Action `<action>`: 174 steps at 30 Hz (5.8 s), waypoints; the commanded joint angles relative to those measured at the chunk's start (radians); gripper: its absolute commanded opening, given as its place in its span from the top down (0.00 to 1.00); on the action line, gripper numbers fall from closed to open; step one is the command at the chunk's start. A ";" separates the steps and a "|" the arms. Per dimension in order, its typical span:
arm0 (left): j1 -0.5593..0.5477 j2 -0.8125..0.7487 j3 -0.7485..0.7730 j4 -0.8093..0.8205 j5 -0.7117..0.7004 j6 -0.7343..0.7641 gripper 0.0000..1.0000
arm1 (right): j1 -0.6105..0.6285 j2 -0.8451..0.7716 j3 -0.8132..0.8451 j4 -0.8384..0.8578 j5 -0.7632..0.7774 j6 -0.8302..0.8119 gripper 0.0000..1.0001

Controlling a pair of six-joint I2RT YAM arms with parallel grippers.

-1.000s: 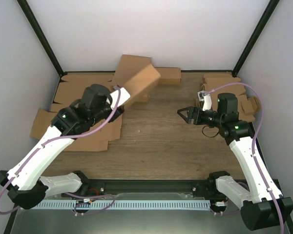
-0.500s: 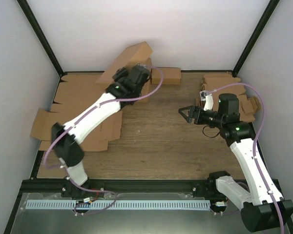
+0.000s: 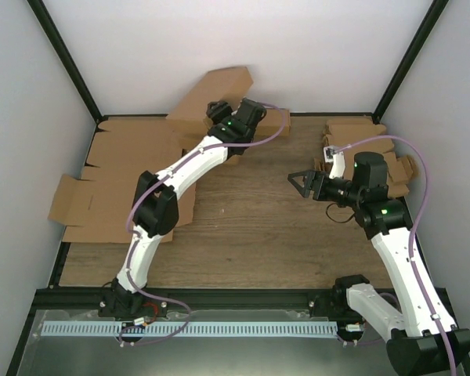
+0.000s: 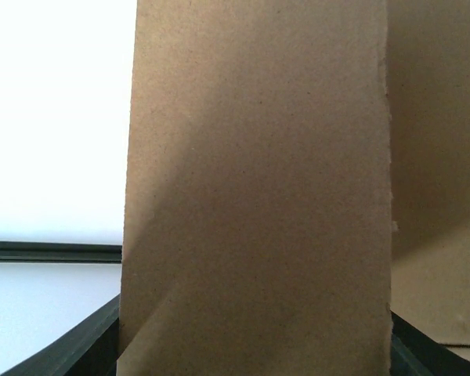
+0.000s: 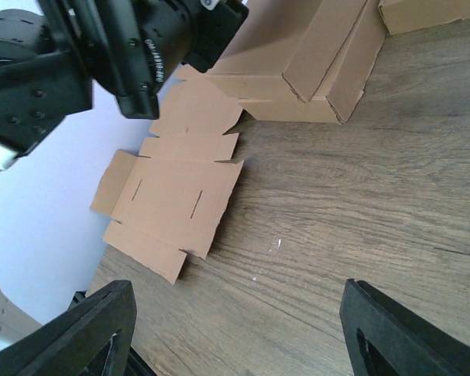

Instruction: Fold the paper box

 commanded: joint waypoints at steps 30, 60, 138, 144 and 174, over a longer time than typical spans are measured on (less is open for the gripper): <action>0.009 0.037 0.203 -0.312 0.657 -0.588 0.00 | -0.003 0.003 0.036 0.025 -0.023 0.024 0.25; 0.111 0.066 0.096 -0.095 1.162 -0.986 0.96 | -0.003 0.009 -0.010 0.065 -0.031 0.029 0.26; 0.715 -0.223 -0.439 0.232 1.711 -1.159 0.64 | 0.082 1.665 1.279 0.561 -0.008 -0.087 0.99; 0.708 -0.314 -0.613 0.353 1.785 -1.216 0.65 | 0.092 1.731 1.357 0.588 -0.005 -0.085 0.99; 0.784 -0.280 -0.595 0.339 1.731 -1.205 0.62 | 0.116 1.295 0.816 0.600 -0.066 -0.376 0.94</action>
